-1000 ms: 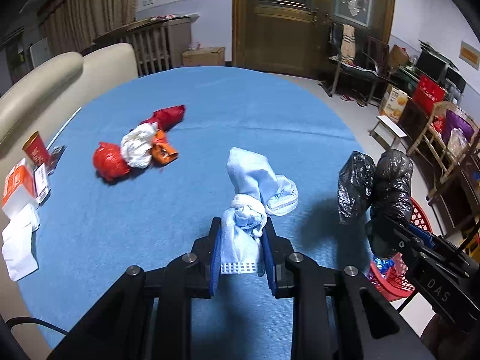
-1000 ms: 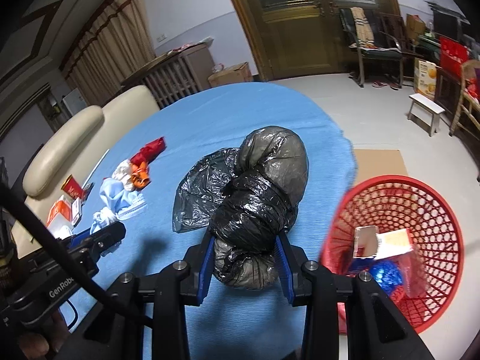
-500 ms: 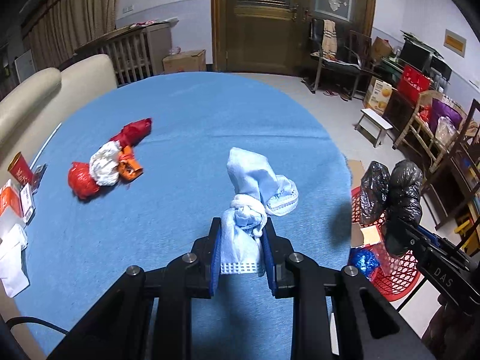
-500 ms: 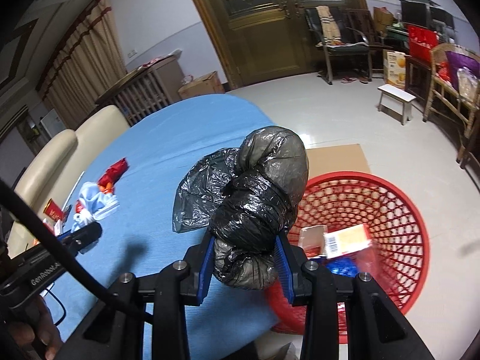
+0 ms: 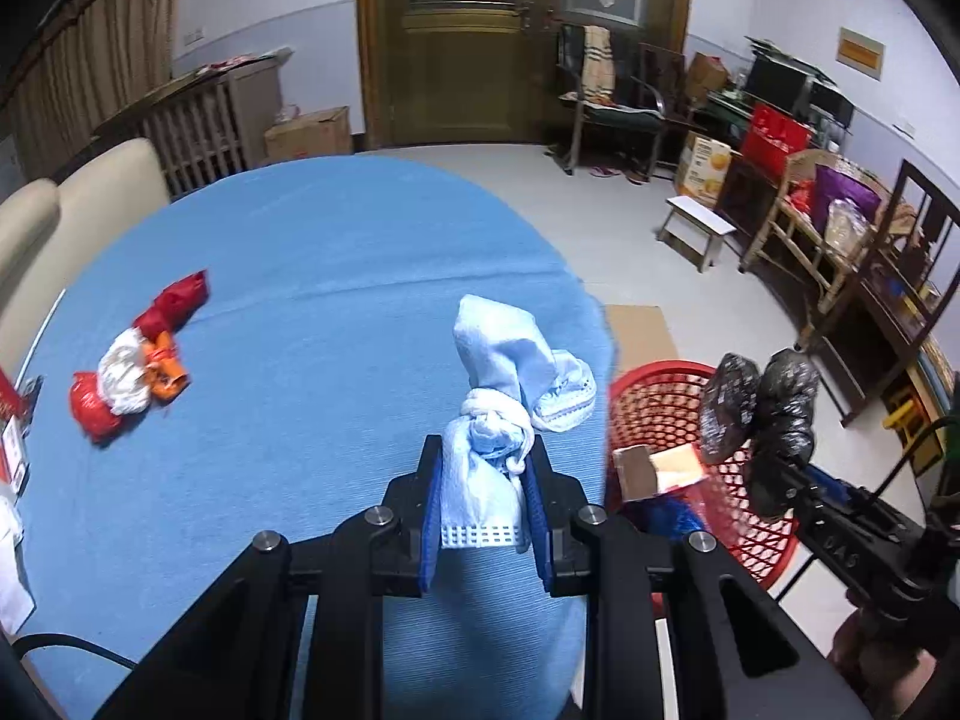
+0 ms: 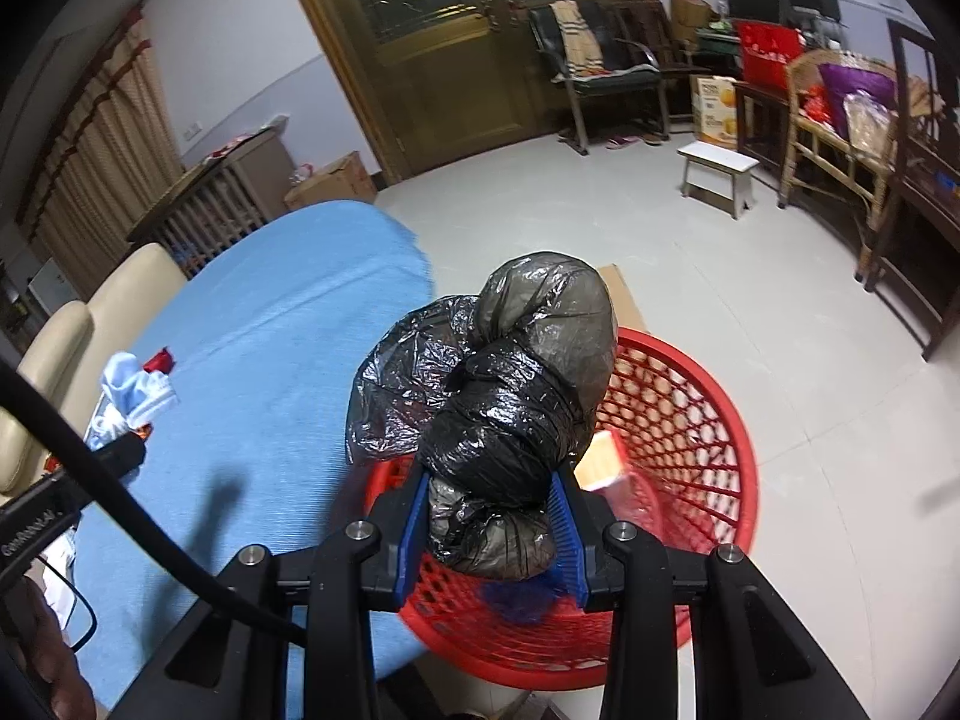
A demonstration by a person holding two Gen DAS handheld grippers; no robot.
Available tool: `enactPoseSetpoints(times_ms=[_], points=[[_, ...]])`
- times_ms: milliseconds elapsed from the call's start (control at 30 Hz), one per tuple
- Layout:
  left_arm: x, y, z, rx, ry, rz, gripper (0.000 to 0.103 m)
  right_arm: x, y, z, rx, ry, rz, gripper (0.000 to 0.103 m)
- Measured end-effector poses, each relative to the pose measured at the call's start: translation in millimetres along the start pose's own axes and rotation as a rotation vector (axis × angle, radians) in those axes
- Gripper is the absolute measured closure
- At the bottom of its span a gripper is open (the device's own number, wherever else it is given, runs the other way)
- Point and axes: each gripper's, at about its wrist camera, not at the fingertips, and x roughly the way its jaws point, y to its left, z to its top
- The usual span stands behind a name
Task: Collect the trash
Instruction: 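Carry the mask and black bag over the red wastebasket with both tools, then open both tools to drop the black bag and mask into the basket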
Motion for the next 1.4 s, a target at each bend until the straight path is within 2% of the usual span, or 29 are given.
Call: enactPoseSetpoints(times_ms=[367,433,467,500,567,833,1233,1400], points=[[7.8,-33.6,4.0,0.066,0.016,-0.047,0.077,19.0,-28.9,-9.4,0.027,0.097,-0.053,0.061],[10.1,-38.0,6.6,0.073,0.02,-0.049,0.077,22.6,-32.4,-10.9,0.03,0.119,-0.059,0.054],[11.1,-40.1,6.6,0.078,0.023,-0.05,0.077,24.4,-33.1,-9.9,0.033,0.125,-0.056,0.046],[11.9,-40.9,7.3,0.08,0.026,-0.052,0.077,24.8,-34.4,-9.9,0.037,0.127,-0.049,0.043],[13.4,-44.4,7.8,0.086,0.03,-0.053,0.077,23.6,-37.3,-11.5,0.045,0.124,-0.05,0.042],[19.1,-65.3,8.4,0.123,0.044,-0.065,0.077,3.9,-53.4,-2.9,0.109,0.056,-0.036,0.041],[30.1,-103.5,9.8,0.192,0.086,-0.104,0.077,-34.6,-88.7,18.4,0.237,-0.095,-0.039,0.041],[39.7,-122.4,10.0,0.222,0.11,-0.117,0.077,-44.0,-97.2,22.8,0.265,-0.124,-0.034,0.041]])
